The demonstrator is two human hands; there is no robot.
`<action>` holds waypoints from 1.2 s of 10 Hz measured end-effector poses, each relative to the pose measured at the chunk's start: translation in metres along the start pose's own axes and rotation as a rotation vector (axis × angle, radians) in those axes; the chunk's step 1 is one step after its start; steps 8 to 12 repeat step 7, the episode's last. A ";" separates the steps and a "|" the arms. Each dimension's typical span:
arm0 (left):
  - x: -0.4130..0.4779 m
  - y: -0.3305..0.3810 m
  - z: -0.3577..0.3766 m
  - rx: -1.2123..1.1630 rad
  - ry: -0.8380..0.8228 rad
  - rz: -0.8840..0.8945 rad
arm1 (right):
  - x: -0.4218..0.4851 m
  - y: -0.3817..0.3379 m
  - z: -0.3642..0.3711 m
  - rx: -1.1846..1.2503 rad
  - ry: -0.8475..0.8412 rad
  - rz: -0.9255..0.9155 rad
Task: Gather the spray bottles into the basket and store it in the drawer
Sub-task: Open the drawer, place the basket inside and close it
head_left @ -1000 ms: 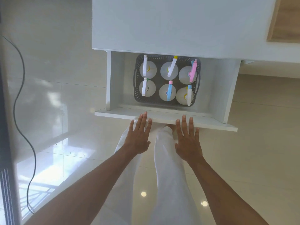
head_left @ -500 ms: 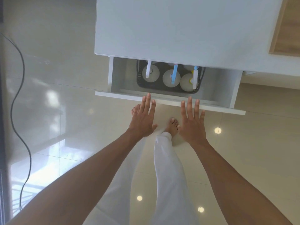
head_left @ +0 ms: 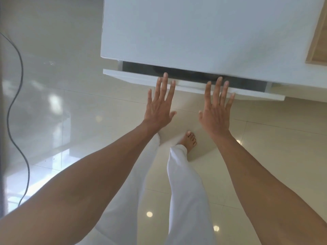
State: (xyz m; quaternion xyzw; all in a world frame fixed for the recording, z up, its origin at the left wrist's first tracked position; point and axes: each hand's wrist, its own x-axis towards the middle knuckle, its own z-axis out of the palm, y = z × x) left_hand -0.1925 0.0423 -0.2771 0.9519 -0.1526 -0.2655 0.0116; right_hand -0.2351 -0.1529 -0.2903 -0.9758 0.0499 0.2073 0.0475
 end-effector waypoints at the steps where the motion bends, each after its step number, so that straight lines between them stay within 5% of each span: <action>1: 0.013 0.008 -0.009 -0.001 0.107 -0.019 | 0.018 -0.005 -0.002 -0.005 0.097 0.007; 5: 0.009 0.002 -0.057 -0.054 -0.060 0.065 | 0.018 -0.024 -0.047 0.035 -0.071 0.076; 7: -0.100 -0.050 -0.148 -0.296 -0.021 0.050 | -0.046 -0.039 -0.147 0.114 -0.026 0.159; 12: -0.100 -0.050 -0.148 -0.296 -0.021 0.050 | -0.046 -0.039 -0.147 0.114 -0.026 0.159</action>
